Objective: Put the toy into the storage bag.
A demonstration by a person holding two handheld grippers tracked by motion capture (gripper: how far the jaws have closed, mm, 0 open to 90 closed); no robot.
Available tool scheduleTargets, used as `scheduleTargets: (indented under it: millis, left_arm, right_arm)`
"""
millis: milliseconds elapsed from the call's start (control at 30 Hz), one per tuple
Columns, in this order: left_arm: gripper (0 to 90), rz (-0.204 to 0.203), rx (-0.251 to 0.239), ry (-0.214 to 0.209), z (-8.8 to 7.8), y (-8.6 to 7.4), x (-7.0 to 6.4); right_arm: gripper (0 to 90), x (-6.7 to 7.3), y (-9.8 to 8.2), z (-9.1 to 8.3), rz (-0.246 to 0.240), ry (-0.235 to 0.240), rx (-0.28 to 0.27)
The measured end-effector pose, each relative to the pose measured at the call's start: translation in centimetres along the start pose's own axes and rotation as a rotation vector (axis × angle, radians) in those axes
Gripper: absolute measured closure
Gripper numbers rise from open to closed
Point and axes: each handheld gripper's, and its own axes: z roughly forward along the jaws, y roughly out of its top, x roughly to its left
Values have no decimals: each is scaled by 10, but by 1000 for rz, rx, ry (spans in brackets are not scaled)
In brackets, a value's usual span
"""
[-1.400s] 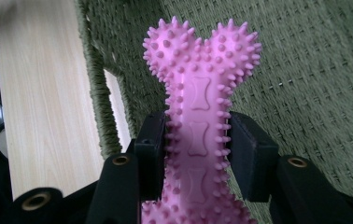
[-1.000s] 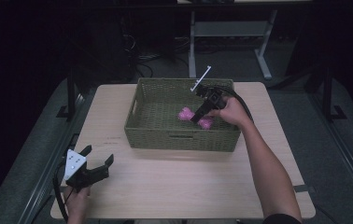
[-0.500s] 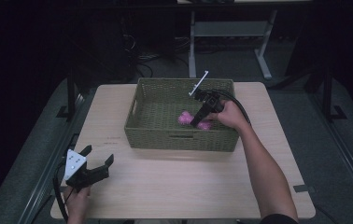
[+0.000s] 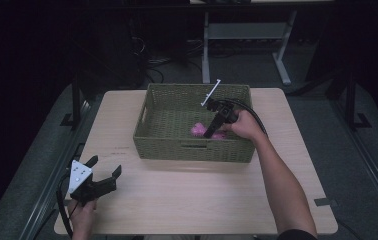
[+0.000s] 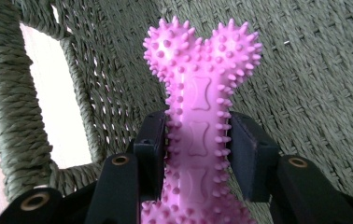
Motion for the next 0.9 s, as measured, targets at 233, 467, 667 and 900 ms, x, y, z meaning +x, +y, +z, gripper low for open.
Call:
scheduleTargets:
  millis: [233, 467, 667, 900]
  left_arm:
    - [130, 4, 3, -1, 0, 0, -1]
    - [130, 4, 3, -3, 1, 0, -1]
    - [130, 9, 5, -5, 1, 1, -3]
    - [130, 6, 4, -4, 1, 1, -3]
  right_arm:
    - [542, -1, 0, 1, 15, 26, -9]
    - [497, 5, 0, -9, 15, 5, -37]
    - [470, 11, -3, -20, 1, -16, -55]
    - [441, 14, -7, -28, 5, -29, -68]
